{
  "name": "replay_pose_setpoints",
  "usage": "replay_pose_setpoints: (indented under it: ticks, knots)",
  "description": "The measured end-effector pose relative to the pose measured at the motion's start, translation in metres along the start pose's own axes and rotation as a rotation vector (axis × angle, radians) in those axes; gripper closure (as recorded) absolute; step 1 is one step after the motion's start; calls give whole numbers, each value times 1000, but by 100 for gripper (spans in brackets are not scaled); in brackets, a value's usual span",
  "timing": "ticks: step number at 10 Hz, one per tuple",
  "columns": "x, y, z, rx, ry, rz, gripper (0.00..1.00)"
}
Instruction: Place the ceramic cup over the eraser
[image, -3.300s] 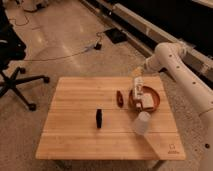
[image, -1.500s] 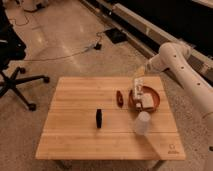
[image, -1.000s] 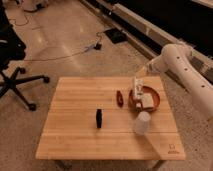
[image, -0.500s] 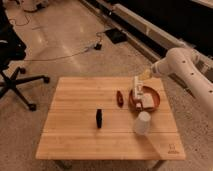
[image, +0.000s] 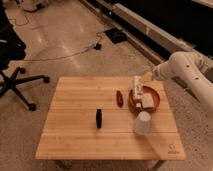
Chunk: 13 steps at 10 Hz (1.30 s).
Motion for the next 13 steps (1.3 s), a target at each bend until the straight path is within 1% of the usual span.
replay_pose_setpoints:
  ticks: [2,4,7,9,10,13]
  knots:
    - [-1,-6,-1,0,5,-12,36]
    - [-9,-12,-8,-7,12,-15,36]
    - [-11,-14,-13,-10,21,-33,36]
    - [-15,-24,-21,-13,26,-43,36]
    - [-19,-25,-25,-16,29,-45,36]
    - [-17,-32,-33,-14,39,-60,36]
